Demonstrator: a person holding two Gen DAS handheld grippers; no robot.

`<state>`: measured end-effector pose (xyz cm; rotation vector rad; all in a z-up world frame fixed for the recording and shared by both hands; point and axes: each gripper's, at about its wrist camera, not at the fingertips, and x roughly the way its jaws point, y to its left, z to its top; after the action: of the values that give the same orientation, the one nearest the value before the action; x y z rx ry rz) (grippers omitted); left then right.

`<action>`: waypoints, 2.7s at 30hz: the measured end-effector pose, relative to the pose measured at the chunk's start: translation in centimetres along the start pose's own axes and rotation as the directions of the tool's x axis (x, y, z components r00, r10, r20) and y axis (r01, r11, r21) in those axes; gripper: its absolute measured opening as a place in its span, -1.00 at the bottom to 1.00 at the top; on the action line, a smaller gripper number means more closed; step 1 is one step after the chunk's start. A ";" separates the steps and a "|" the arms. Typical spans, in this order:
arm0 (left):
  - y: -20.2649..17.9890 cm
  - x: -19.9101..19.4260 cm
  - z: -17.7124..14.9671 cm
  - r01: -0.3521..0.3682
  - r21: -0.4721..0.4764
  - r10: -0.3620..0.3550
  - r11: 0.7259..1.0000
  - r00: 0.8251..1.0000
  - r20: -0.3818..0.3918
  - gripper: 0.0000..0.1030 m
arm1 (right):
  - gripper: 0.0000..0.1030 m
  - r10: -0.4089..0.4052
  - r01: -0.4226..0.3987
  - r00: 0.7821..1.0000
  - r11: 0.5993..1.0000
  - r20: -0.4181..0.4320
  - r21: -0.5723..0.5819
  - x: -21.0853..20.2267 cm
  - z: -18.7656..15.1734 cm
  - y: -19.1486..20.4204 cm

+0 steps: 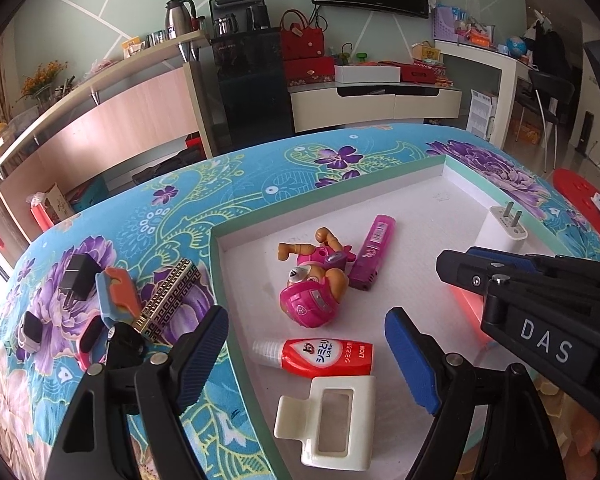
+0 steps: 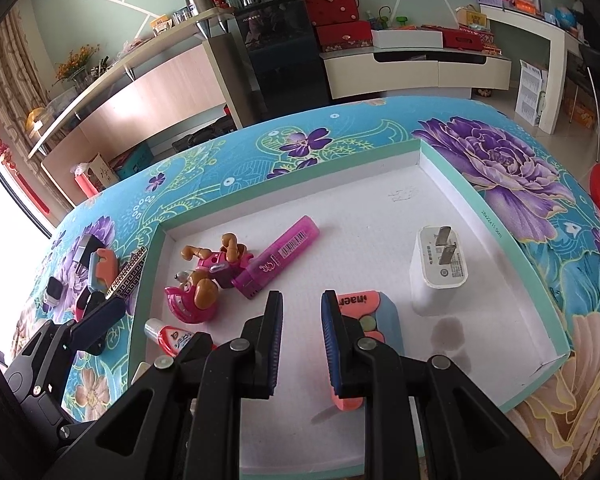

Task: Organize rigid objects
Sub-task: 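Open both tools to release the lighter and glue bottle in the tray, then move both tools back from the tray to the pile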

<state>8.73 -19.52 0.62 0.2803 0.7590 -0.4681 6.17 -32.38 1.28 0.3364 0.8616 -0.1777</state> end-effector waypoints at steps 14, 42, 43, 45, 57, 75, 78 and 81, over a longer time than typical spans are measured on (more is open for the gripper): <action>3.5 -2.2 0.4 -0.033 -0.107 0.038 0.994 0.998 0.044 0.63 | -0.59 0.007 -0.009 0.997 1.000 0.071 0.024 -1.5 0.5 -0.3; 14.0 -3.2 -2.7 -0.354 -0.395 0.354 0.848 0.932 -0.077 1.00 | -0.18 0.061 -0.058 0.998 0.990 0.023 -0.125 0.8 0.2 5.7; 14.4 -3.3 -2.8 -0.369 -0.403 0.368 0.838 0.926 -0.081 1.00 | -0.06 0.069 -0.065 0.997 0.989 0.026 -0.135 0.8 0.3 6.2; 15.5 -3.6 -3.1 -0.396 -0.428 0.395 0.812 0.914 -0.096 1.00 | 0.18 0.092 -0.085 0.995 0.984 0.035 -0.158 0.9 0.3 7.4; 20.6 -5.3 -4.6 -0.539 -0.509 0.515 0.671 0.833 -0.204 1.00 | 0.50 0.184 -0.168 0.982 0.952 0.040 -0.255 2.2 0.4 13.2; 26.5 -4.7 -5.4 -0.630 -0.559 0.538 0.539 0.769 -0.347 1.00 | 0.60 0.159 -0.155 0.987 0.951 -0.007 -0.266 5.8 -0.5 18.1; 27.1 -4.4 -5.2 -0.620 -0.569 0.530 0.539 0.776 -0.343 1.00 | 0.60 0.151 -0.151 0.988 0.956 -0.018 -0.251 6.5 -0.6 18.5; 27.4 -4.0 -5.0 -0.621 -0.553 0.530 0.556 0.777 -0.339 1.00 | 0.60 0.138 -0.136 0.990 0.958 -0.010 -0.252 6.5 -0.7 18.9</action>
<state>17.01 7.35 2.14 -0.1024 0.8622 0.4720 15.28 -14.62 -0.03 0.1556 0.8393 0.0600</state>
